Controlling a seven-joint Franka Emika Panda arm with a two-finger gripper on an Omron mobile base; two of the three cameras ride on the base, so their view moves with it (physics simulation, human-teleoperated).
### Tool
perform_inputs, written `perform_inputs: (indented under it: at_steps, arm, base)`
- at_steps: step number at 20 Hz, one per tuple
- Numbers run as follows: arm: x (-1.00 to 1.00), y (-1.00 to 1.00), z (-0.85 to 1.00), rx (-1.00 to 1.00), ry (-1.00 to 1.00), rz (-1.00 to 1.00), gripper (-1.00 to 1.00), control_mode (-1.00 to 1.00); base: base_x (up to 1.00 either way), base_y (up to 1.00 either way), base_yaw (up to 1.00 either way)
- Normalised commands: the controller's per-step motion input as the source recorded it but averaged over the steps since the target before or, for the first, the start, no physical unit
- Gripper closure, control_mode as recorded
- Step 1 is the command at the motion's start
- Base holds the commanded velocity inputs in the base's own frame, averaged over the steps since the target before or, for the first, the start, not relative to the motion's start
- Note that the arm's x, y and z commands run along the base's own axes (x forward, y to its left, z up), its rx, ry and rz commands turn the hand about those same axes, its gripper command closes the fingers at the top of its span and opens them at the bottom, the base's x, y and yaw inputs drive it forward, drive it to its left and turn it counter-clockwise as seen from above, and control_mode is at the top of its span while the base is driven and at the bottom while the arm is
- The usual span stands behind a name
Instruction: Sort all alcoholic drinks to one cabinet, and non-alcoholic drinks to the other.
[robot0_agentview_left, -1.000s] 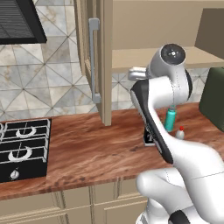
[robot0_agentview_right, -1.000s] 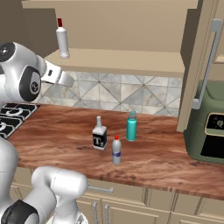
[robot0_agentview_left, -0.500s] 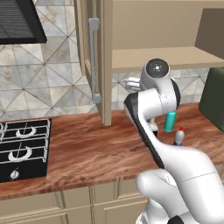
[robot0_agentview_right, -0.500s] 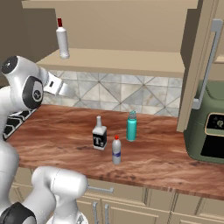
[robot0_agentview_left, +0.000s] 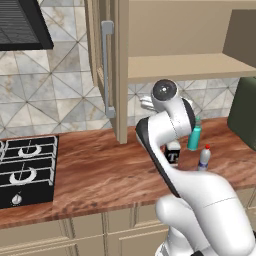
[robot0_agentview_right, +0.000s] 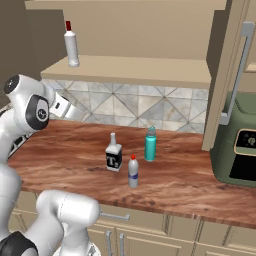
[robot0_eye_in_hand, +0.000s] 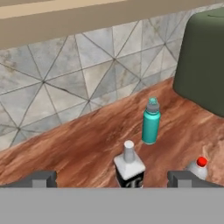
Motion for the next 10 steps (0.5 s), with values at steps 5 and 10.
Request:
perform_inputs:
  at_steps: [5, 10]
  arm:
    - [0.14, 0.0, -0.31, 0.0, 0.06, -0.15, -1.0, -1.0]
    - [0.15, 0.0, -0.33, 0.0, 0.05, -0.13, -1.0, -1.0]
  base:
    - [0.0, 0.0, 0.0]
    - [0.0, 0.0, 0.0]
